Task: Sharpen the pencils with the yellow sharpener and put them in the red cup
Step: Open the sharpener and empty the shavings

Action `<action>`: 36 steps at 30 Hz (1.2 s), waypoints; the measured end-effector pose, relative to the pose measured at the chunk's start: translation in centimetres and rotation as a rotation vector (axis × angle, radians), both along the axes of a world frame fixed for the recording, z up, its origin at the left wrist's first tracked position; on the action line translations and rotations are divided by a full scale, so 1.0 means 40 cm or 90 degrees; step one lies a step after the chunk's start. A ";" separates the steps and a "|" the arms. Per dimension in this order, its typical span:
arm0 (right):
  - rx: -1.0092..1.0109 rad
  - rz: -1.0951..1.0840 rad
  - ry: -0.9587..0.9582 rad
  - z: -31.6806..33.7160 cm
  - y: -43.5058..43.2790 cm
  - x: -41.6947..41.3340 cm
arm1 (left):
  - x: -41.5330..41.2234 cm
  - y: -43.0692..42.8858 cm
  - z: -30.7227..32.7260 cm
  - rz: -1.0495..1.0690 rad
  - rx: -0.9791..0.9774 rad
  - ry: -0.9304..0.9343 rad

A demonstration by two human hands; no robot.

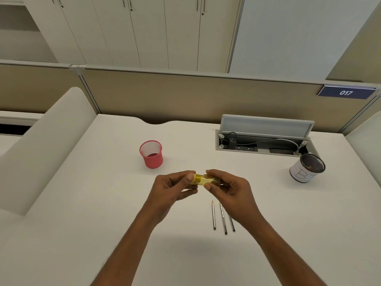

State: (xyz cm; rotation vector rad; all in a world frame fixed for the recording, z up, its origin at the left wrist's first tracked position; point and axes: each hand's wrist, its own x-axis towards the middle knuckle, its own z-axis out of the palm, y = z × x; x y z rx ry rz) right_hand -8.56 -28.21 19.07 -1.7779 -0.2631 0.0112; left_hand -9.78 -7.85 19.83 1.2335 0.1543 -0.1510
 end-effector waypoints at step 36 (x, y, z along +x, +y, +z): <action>-0.251 0.021 0.012 -0.263 0.234 0.310 | 0.172 0.141 -0.281 0.309 0.256 0.156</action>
